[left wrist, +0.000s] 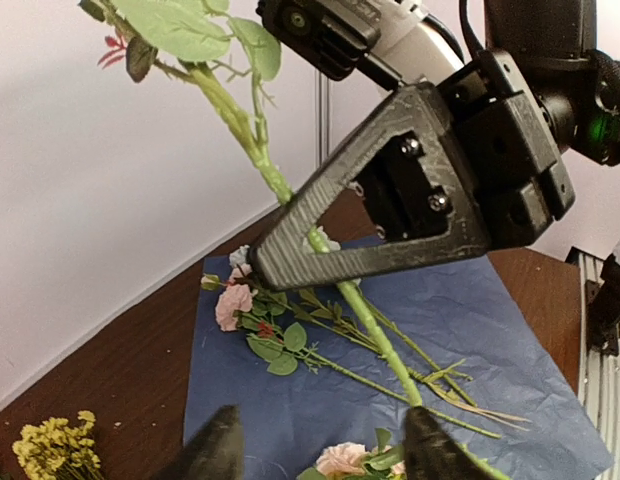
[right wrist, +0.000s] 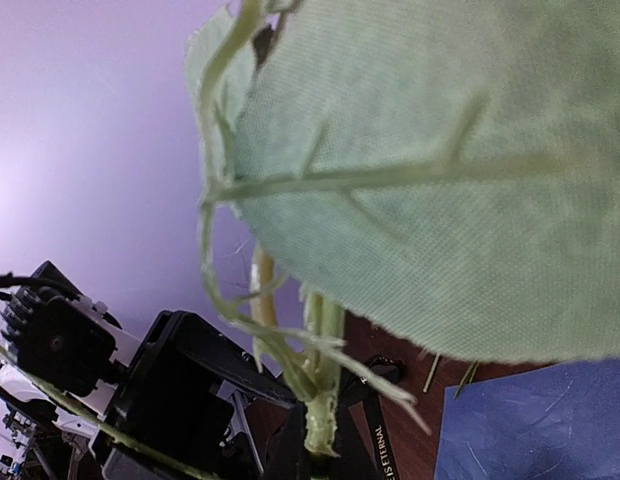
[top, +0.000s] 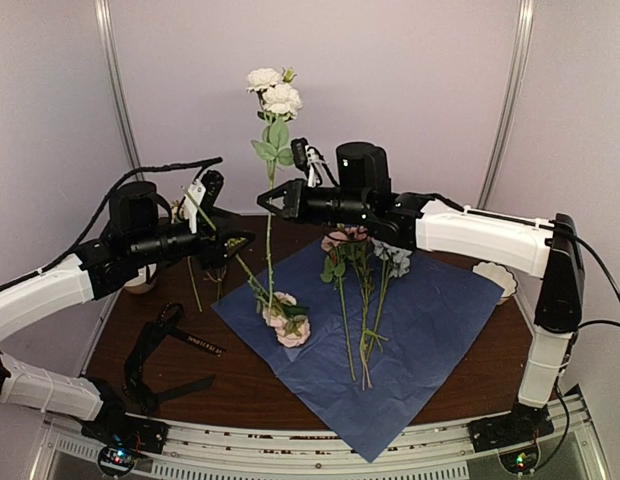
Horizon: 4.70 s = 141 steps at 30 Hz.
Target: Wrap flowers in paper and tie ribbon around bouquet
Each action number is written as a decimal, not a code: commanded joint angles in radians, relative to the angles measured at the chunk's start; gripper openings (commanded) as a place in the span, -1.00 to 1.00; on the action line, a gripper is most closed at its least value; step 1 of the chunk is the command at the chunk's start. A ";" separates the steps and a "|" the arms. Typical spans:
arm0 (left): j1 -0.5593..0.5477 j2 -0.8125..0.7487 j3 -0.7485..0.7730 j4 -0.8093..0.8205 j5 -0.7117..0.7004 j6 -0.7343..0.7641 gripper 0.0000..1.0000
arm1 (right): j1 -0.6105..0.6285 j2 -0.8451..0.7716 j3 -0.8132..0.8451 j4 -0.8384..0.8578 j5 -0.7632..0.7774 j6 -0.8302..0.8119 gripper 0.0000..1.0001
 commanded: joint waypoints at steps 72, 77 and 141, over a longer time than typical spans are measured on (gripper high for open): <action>0.056 -0.176 0.215 -0.052 0.282 -0.095 0.87 | 0.125 -0.543 -0.820 0.184 0.769 -1.888 -1.00; 0.077 -0.112 0.330 -0.226 0.285 -0.077 0.81 | 0.113 -0.564 -0.886 0.217 0.823 -2.123 -1.00; -0.178 0.288 0.032 0.435 -0.046 -0.189 -1.00 | 0.123 -0.514 -0.629 0.400 0.509 -0.220 0.83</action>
